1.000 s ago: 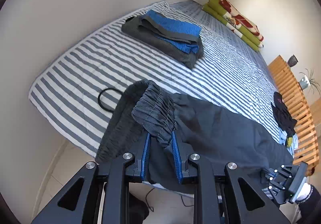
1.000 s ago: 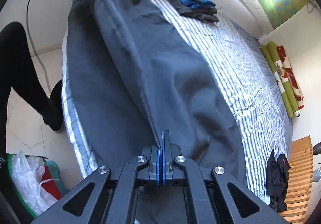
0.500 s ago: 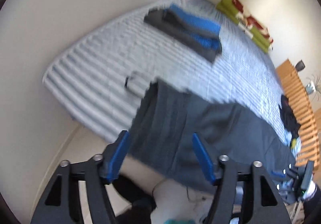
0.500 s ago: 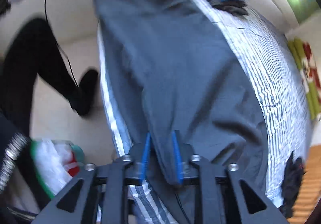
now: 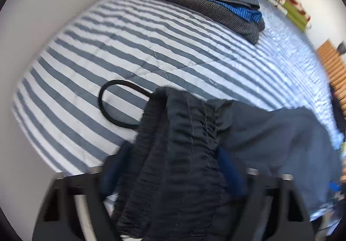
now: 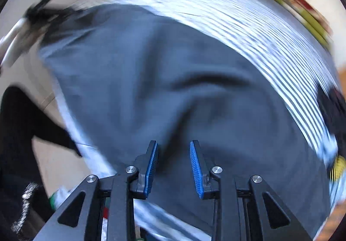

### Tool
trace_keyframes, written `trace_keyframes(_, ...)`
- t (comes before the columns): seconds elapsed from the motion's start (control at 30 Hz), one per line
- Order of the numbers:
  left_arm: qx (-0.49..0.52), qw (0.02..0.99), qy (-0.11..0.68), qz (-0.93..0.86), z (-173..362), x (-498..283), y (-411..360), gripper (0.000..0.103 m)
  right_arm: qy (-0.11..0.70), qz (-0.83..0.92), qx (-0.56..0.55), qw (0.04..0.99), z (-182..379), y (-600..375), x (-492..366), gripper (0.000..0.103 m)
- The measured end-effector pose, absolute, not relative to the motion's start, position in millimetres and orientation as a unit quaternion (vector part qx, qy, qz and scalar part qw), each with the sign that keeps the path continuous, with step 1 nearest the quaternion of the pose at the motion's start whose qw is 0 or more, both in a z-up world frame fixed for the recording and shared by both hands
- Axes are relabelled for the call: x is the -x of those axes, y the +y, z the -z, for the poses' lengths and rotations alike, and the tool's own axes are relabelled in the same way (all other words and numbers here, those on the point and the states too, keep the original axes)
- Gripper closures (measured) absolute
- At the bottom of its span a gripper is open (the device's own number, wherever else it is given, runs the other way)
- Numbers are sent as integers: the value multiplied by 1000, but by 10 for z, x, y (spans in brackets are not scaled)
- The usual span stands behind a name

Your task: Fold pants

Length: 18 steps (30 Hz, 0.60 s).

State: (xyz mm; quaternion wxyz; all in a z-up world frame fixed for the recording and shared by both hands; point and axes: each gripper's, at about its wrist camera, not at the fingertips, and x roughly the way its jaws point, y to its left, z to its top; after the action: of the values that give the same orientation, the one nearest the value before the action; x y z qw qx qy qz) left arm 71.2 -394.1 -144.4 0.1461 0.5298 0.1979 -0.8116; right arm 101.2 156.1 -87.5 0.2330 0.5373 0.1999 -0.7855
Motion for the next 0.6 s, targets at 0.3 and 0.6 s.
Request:
trace_keyframes(0.3, -481, 176, 172, 842, 775, -696, -3943, 81, 182, 785, -536, 251, 868, 1633, -1205, 75)
trace_keyframes(0.6, -559, 203, 107, 797, 1132, -484, -4257, 44, 216, 770, -538, 267, 916, 1637, -1227, 73)
